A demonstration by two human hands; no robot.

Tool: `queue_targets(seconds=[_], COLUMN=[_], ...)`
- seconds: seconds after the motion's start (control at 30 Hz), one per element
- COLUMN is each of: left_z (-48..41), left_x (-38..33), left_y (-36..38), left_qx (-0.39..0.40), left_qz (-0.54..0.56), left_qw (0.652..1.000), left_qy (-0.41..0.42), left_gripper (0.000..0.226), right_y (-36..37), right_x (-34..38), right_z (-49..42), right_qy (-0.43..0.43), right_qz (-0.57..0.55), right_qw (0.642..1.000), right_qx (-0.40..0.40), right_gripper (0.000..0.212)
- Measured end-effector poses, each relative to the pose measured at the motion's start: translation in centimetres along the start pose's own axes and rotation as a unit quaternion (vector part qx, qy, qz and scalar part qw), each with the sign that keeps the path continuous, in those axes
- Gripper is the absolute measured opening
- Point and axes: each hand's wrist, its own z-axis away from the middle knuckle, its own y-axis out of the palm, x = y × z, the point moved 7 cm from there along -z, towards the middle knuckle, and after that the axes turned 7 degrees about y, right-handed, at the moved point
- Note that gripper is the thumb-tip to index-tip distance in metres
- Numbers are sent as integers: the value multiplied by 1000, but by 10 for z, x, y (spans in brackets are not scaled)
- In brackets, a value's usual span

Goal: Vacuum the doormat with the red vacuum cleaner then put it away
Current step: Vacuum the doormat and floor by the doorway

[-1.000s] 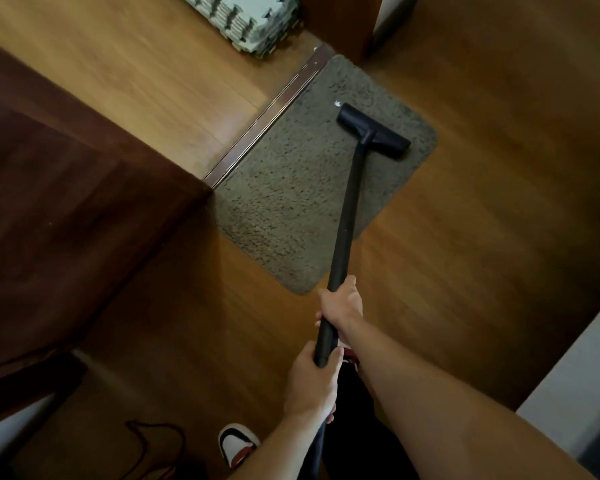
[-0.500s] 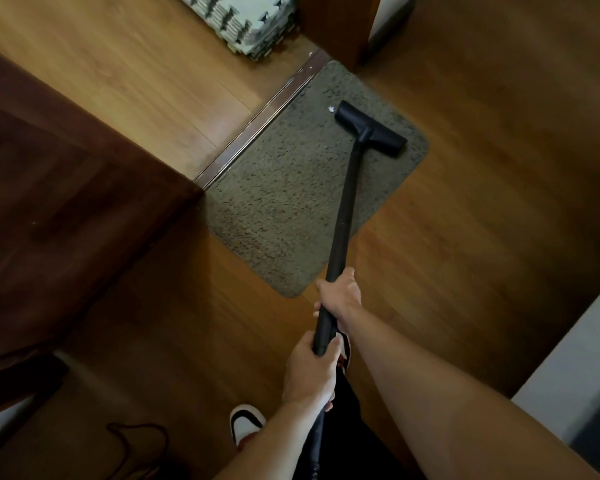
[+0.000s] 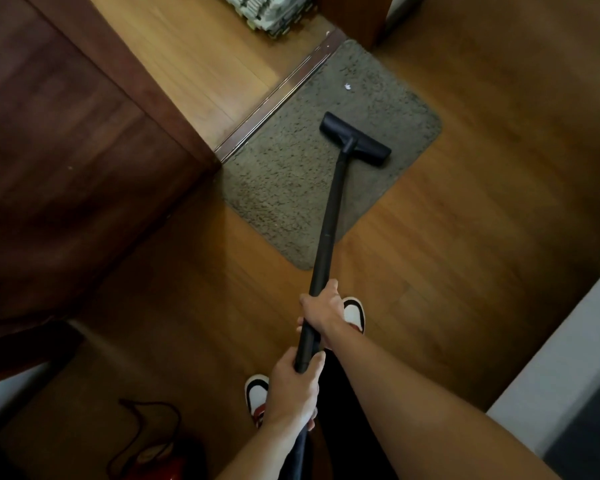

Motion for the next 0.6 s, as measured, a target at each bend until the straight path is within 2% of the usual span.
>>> queue_targets(seconds=[0.3,0.6], left_z=[12,-8], left_x=[34,9], left_y=[-25,-19], left_qx=[-10,-17], left_qz=[12,23], left_qw=[1000,1000], left_qy=[-5,10], left_gripper=[27,23], right_y=[35,29], right_x=[-24,4], right_z=[13,-5], right_qy=[-2,-5], right_qz=[16,11], right_qw=[1000,1000], right_qx=[4,-3], right_gripper=[36,34])
